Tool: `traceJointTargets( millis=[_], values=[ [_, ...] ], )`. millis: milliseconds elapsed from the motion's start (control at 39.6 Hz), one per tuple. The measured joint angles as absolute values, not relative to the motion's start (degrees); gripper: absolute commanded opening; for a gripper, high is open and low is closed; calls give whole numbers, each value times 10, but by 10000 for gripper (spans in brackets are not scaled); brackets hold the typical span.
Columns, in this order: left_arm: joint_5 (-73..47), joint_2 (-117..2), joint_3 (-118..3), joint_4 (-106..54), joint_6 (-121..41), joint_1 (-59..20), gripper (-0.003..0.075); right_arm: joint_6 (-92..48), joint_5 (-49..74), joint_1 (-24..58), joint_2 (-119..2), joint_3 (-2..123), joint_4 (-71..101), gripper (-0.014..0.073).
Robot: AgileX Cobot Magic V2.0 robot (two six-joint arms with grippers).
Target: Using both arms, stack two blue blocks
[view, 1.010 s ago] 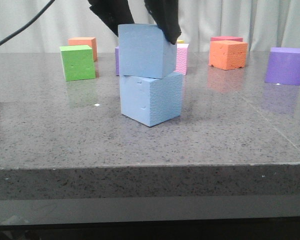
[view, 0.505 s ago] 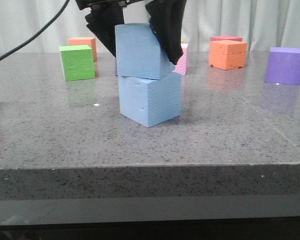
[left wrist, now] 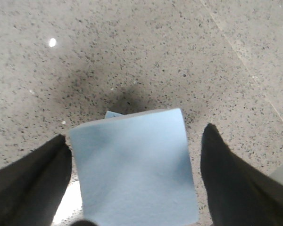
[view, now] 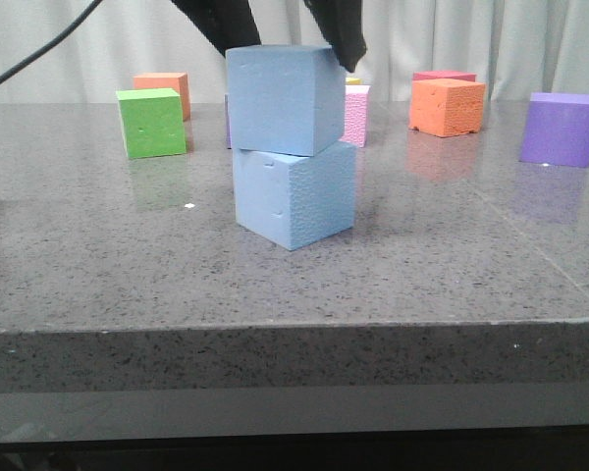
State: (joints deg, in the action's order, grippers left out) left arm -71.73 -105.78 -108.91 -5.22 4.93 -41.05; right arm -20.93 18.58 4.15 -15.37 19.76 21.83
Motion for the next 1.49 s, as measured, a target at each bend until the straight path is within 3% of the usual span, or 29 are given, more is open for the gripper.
traceJointTargets(
  millis=[354, 429, 606, 733, 1213, 1490],
  values=[
    [-718, -1044, -1133, -39, 50, -410, 519, -209, 186, 42, -154, 198, 218, -68],
    [-720, -1039, -1135, -39, 50, -410, 431, -209, 186, 42, -154, 198, 218, -68],
    [-720, -1037, -1136, -37, 51, -410, 129, -209, 186, 42, -154, 198, 218, -68],
    [-721, -1037, -1136, -37, 52, -410, -20, -209, 186, 42, -154, 198, 218, -68],
    [-722, -968, -1132, -21, 52, -410, -20, -209, 186, 42, -154, 198, 218, -68],
    [-722, -857, -1013, 38, 52, -410, -20, -209, 186, 42, -154, 198, 218, -68]
  ],
)
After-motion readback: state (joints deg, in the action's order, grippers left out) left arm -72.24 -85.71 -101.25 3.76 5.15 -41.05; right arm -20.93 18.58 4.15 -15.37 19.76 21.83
